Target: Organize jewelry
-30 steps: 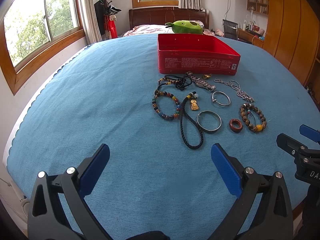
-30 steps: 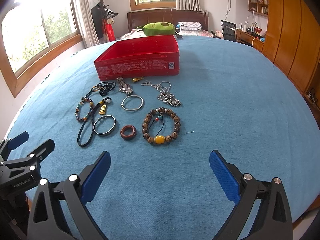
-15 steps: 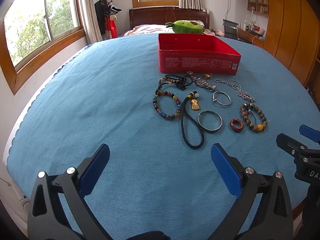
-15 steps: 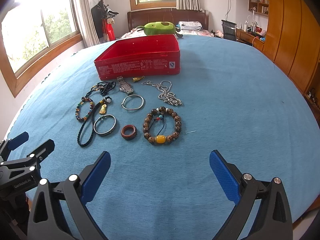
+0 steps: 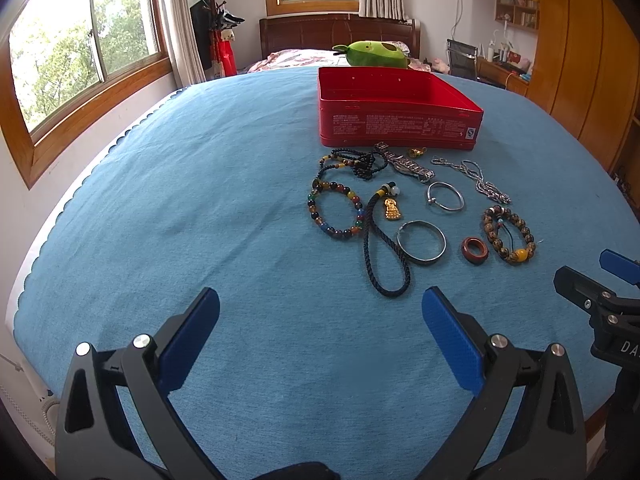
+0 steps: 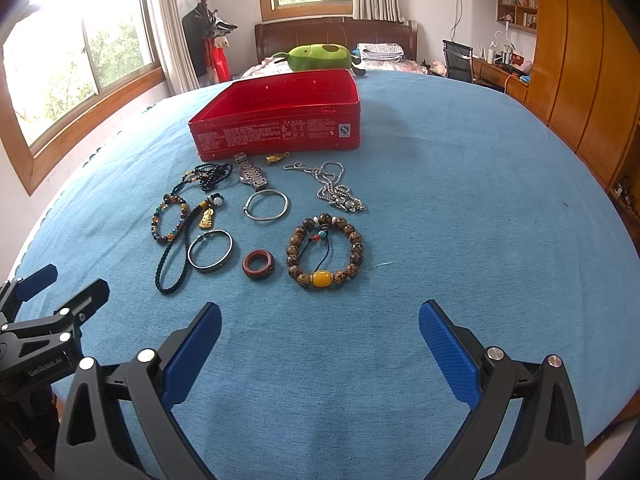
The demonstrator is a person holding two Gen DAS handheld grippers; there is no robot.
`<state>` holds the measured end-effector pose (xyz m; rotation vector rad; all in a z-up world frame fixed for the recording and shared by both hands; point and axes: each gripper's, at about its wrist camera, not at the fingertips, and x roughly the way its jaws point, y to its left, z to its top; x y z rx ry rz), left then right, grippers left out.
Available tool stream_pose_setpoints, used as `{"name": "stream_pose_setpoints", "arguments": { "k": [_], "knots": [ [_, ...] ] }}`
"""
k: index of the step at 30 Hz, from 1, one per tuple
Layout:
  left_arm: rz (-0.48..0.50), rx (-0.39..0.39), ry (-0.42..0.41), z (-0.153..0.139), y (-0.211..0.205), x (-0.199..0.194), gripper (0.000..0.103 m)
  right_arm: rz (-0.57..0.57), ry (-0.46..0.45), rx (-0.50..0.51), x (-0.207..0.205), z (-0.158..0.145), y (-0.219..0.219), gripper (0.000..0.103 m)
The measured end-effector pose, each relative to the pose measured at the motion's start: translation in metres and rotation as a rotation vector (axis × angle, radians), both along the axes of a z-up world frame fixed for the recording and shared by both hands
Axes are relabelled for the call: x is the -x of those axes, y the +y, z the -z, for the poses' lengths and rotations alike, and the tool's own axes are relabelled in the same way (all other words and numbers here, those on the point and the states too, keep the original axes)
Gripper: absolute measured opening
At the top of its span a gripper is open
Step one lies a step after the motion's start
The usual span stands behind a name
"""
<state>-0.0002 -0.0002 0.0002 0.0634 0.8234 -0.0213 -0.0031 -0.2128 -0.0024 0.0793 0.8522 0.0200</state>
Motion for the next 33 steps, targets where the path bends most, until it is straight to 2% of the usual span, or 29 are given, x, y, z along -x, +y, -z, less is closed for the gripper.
{"name": "stream_pose_setpoints", "arguments": {
  "k": [25,28,30,33],
  "knots": [
    [0.006,0.003,0.002,0.0,0.0,-0.001,0.1,-0.016,-0.009,-0.02,-0.002,0.003,0.001,0.099],
    [0.018,0.033,-0.003,0.003,0.005,-0.003,0.1,-0.039,-0.036,-0.045,-0.003,0.002,-0.001,0.099],
    [0.029,0.081,0.002,0.004,0.012,-0.01,0.1,-0.052,-0.056,-0.055,-0.004,0.001,-0.005,0.099],
    [0.056,0.129,0.055,0.01,0.023,-0.019,0.1,-0.046,-0.066,-0.071,-0.01,0.0,-0.014,0.099]
  ]
}}
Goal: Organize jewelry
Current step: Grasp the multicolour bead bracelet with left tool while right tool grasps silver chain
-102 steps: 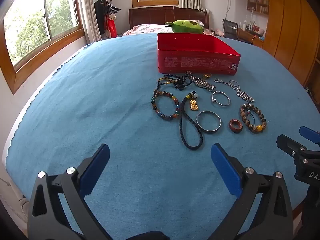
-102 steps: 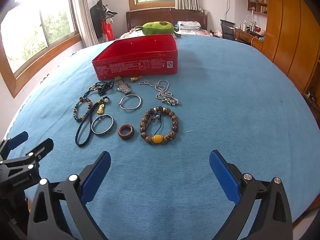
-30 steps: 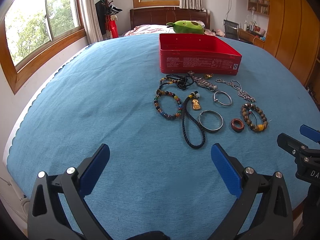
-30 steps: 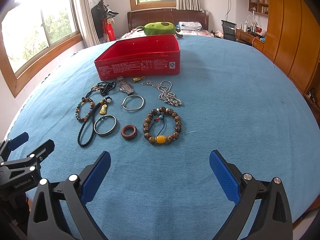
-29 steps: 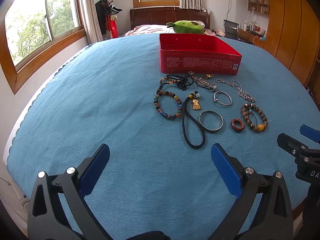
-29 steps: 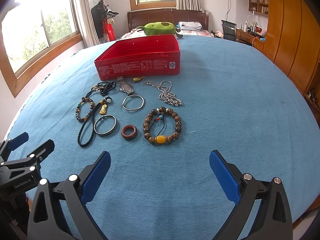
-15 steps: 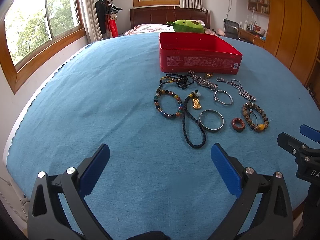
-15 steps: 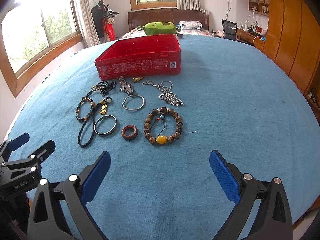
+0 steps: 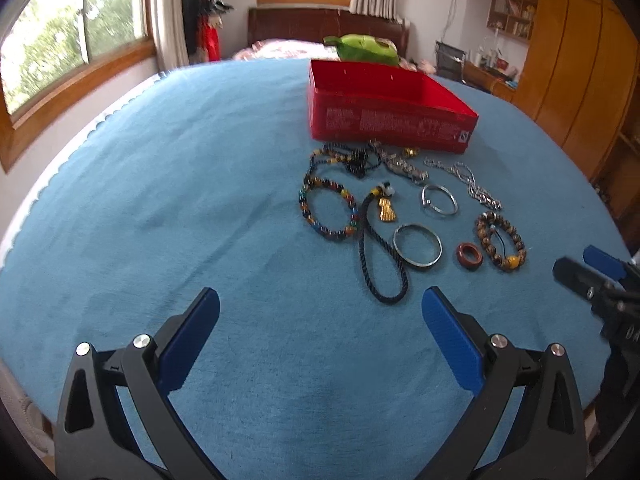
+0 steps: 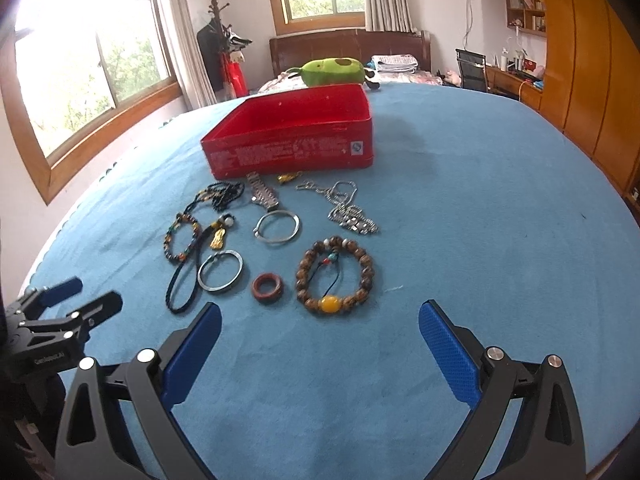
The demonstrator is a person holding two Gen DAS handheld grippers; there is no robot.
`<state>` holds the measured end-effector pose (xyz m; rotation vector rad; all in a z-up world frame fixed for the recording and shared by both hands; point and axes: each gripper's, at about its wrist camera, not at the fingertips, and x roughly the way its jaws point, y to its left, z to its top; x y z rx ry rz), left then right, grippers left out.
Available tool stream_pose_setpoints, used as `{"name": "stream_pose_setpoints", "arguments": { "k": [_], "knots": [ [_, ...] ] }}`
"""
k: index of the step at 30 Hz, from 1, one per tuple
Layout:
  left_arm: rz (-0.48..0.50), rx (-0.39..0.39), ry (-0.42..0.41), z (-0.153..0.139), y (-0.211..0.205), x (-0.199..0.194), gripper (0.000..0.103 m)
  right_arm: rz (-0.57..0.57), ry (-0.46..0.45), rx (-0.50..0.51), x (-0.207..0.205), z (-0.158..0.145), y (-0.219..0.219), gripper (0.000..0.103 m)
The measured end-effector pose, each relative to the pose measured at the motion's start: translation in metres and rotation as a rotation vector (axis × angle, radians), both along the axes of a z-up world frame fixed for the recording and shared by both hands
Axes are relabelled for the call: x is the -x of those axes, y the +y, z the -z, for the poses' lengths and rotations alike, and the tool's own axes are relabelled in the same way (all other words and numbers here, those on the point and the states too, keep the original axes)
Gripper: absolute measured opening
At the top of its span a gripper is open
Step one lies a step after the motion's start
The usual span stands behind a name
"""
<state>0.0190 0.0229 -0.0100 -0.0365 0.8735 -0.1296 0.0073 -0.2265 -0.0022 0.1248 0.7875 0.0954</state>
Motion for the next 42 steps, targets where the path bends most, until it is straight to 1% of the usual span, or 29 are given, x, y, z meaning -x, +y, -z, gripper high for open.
{"name": "stream_pose_setpoints", "arguments": {
  "k": [2,3,8,10,11,12,14,15,16,18,21,22,23,27,34,36,38,39,40,42],
  "knots": [
    [0.007,0.057,0.042,0.004,0.009,-0.009,0.1,0.005,0.002,-0.011,-0.007,0.0,-0.007,0.099],
    [0.006,0.069,0.057,0.006,0.012,-0.012,0.1,0.008,0.004,-0.015,-0.01,-0.001,-0.01,0.099],
    [0.0,0.086,0.084,0.005,0.02,-0.038,0.099,-0.009,0.023,-0.055,-0.031,-0.002,-0.021,0.099],
    [-0.01,0.091,0.103,0.006,0.022,-0.051,0.098,-0.025,0.031,-0.078,-0.041,-0.003,-0.025,0.095],
    [-0.009,0.096,0.112,0.006,0.022,-0.059,0.096,-0.033,0.035,-0.086,-0.046,-0.004,-0.027,0.092],
    [-0.007,0.096,0.127,0.006,0.021,-0.067,0.093,-0.043,0.04,-0.093,-0.051,-0.004,-0.028,0.09],
    [-0.008,0.091,0.16,0.008,0.02,-0.082,0.069,-0.055,0.057,-0.107,-0.061,-0.003,-0.031,0.086],
    [-0.009,0.09,0.18,0.011,0.019,-0.089,0.067,-0.062,0.071,-0.116,-0.069,-0.002,-0.032,0.084],
    [-0.005,0.094,0.197,0.013,0.019,-0.096,0.067,-0.069,0.08,-0.123,-0.075,-0.001,-0.033,0.083],
    [0.0,0.089,0.234,0.019,0.018,-0.11,0.065,-0.085,0.098,-0.138,-0.088,0.001,-0.037,0.075],
    [0.007,0.089,0.272,0.027,0.017,-0.125,0.058,-0.093,0.134,-0.163,-0.11,0.004,-0.045,0.067],
    [0.006,0.091,0.281,0.029,0.017,-0.128,0.056,-0.096,0.146,-0.168,-0.117,0.006,-0.047,0.066],
    [0.007,0.091,0.29,0.032,0.017,-0.133,0.056,-0.098,0.156,-0.172,-0.123,0.007,-0.048,0.065],
    [0.014,0.066,0.29,0.034,0.014,-0.141,0.056,-0.118,0.201,-0.169,-0.147,0.015,-0.048,0.064],
    [0.041,0.039,0.283,0.034,0.008,-0.143,0.056,-0.176,0.29,-0.151,-0.182,0.035,-0.028,0.064],
    [0.053,0.034,0.281,0.035,0.005,-0.143,0.053,-0.175,0.307,-0.141,-0.191,0.039,-0.024,0.064],
    [0.063,0.025,0.278,0.035,0.001,-0.145,0.044,-0.167,0.321,-0.109,-0.199,0.042,-0.019,0.064],
    [0.064,0.02,0.277,0.035,0.001,-0.143,0.041,-0.164,0.327,-0.098,-0.202,0.043,-0.017,0.064],
    [0.062,0.016,0.276,0.035,0.0,-0.145,0.035,-0.162,0.331,-0.087,-0.207,0.045,-0.015,0.064],
    [0.061,0.011,0.275,0.035,0.002,-0.146,0.028,-0.167,0.331,-0.052,-0.212,0.047,-0.009,0.064]
  ]
}}
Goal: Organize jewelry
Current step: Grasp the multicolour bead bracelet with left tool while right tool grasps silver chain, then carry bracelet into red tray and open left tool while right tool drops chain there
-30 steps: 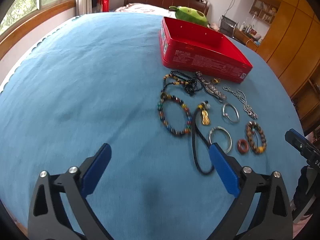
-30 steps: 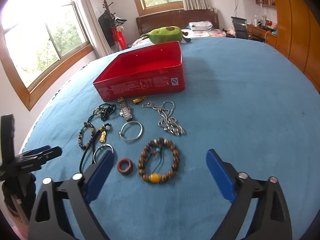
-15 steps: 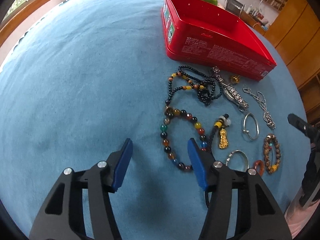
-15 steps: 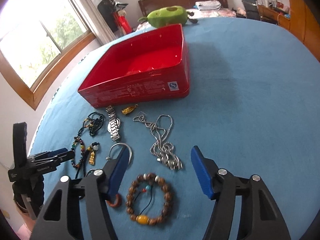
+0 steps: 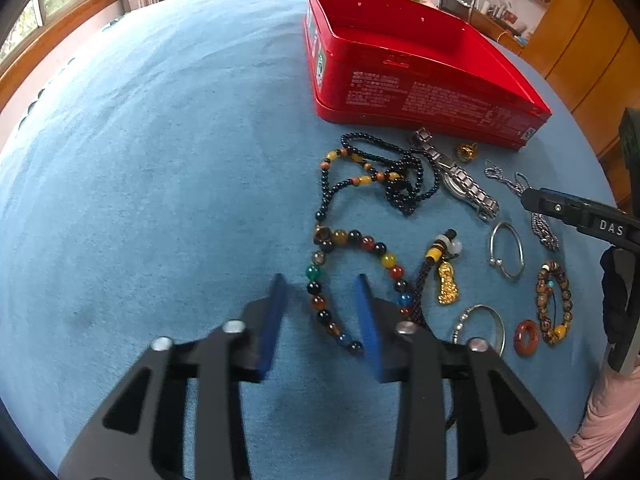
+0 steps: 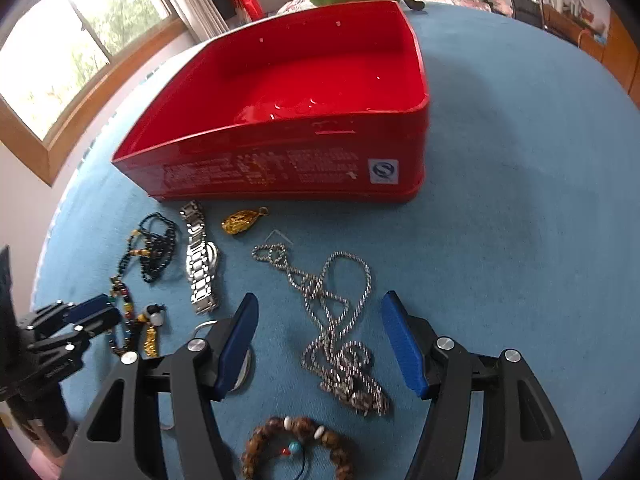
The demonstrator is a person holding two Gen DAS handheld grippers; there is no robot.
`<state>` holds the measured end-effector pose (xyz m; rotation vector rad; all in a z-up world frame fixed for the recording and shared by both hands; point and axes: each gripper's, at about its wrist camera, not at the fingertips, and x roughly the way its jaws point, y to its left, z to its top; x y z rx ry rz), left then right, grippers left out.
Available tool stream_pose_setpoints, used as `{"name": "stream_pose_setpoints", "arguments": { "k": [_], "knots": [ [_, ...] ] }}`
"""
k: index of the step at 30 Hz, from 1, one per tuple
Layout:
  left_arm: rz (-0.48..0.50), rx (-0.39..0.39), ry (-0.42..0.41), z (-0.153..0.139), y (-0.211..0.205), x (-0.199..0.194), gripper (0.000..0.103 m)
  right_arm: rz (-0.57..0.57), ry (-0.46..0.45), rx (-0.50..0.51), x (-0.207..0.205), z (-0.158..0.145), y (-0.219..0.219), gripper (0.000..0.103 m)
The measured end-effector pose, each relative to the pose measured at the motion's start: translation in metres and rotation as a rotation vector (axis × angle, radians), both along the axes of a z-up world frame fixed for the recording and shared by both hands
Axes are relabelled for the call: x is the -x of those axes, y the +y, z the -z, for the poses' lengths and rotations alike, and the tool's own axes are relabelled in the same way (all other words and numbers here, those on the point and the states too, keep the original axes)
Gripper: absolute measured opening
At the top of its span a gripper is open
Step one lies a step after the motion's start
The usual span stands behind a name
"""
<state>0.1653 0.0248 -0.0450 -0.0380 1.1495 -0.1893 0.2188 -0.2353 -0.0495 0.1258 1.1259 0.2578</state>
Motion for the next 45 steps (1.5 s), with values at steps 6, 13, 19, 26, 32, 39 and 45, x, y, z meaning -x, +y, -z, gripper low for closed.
{"name": "stream_pose_setpoints", "arguments": {
  "k": [6,13,19,26,32,39,45],
  "knots": [
    [0.025,-0.001,0.001,0.002,-0.009,-0.008,0.007,0.0,-0.043,0.094,-0.005,0.004,0.007,0.024],
    [0.002,0.078,-0.012,0.0,0.001,-0.006,0.006,-0.042,-0.039,-0.002,0.002,0.003,0.007,0.004],
    [0.016,0.139,-0.073,-0.02,0.005,0.014,0.006,-0.045,-0.082,-0.088,0.024,-0.017,-0.015,0.004],
    [0.043,0.184,-0.115,-0.035,0.006,0.037,0.006,-0.009,-0.105,-0.058,0.056,-0.025,-0.037,0.008],
    [0.048,0.19,-0.108,-0.032,0.002,0.037,0.006,-0.002,-0.067,-0.026,0.054,-0.01,-0.037,0.044],
    [0.041,0.194,-0.117,-0.036,0.008,0.039,0.006,-0.014,-0.033,0.029,0.045,0.007,-0.024,0.048],
    [0.046,0.203,-0.115,-0.036,0.006,0.037,0.006,-0.052,-0.084,0.144,0.047,0.006,-0.004,0.029]
  ]
}}
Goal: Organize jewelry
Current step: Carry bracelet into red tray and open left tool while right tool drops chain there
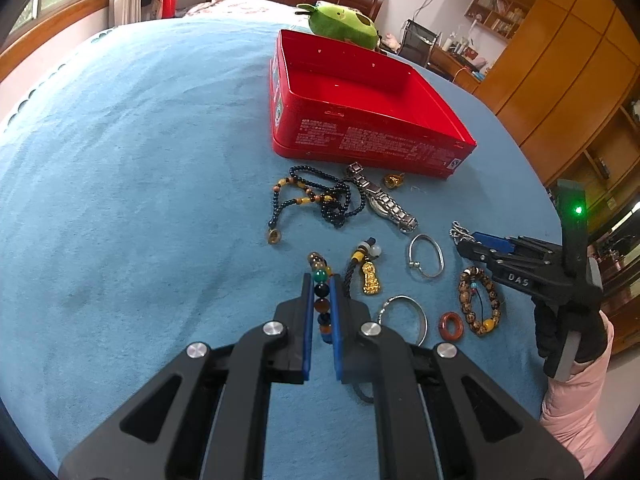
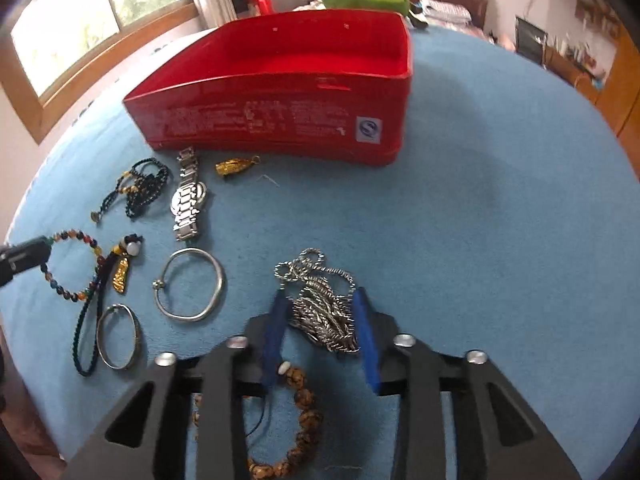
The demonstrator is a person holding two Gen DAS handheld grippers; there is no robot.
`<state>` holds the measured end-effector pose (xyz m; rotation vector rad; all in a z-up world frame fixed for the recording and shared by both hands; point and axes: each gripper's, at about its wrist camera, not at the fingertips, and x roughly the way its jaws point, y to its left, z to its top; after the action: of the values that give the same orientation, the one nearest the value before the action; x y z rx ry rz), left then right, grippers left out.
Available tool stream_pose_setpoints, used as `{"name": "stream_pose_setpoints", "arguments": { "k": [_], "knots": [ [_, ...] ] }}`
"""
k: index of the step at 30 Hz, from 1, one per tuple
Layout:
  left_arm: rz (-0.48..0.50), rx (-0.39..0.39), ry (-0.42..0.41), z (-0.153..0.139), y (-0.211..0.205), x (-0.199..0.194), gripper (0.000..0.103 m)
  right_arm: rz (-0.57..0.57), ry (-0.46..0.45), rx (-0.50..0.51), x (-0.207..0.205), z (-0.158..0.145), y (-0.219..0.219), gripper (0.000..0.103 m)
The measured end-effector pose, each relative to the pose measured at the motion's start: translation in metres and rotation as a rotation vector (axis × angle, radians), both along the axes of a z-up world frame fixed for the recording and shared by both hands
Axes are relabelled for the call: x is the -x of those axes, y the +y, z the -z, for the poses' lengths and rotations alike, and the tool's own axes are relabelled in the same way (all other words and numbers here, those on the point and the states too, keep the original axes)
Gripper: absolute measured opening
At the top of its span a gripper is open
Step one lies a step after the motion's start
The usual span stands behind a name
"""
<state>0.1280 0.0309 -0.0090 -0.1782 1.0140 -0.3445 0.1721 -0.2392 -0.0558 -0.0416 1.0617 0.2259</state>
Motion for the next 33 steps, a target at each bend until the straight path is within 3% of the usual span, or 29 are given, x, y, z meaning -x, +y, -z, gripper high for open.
{"name": "stream_pose_setpoints", "arguments": {
  "k": [2,3,9,19,28,33],
  "knots": [
    [0.002,0.002,-0.003,-0.001,0.0,0.0,0.006,-0.005,-0.012,-0.001,0.003,-0.001,0.0,0.024],
    [0.001,0.003,-0.005,-0.002,0.0,0.0,0.006,-0.01,-0.01,-0.016,0.004,-0.002,0.002,0.011],
    [-0.004,0.007,-0.014,-0.008,0.002,0.0,0.006,-0.007,-0.015,-0.135,0.009,-0.015,-0.008,0.01],
    [0.008,0.014,-0.069,-0.041,-0.003,-0.01,0.006,-0.034,-0.115,-0.242,0.016,-0.076,-0.019,0.01],
    [0.025,0.027,-0.195,-0.1,-0.026,-0.056,0.006,-0.051,-0.221,-0.291,-0.027,-0.132,0.002,0.01],
    [0.035,0.06,-0.21,-0.104,-0.041,-0.097,0.006,-0.035,-0.267,-0.307,-0.062,-0.141,0.008,0.01]
  ]
}}
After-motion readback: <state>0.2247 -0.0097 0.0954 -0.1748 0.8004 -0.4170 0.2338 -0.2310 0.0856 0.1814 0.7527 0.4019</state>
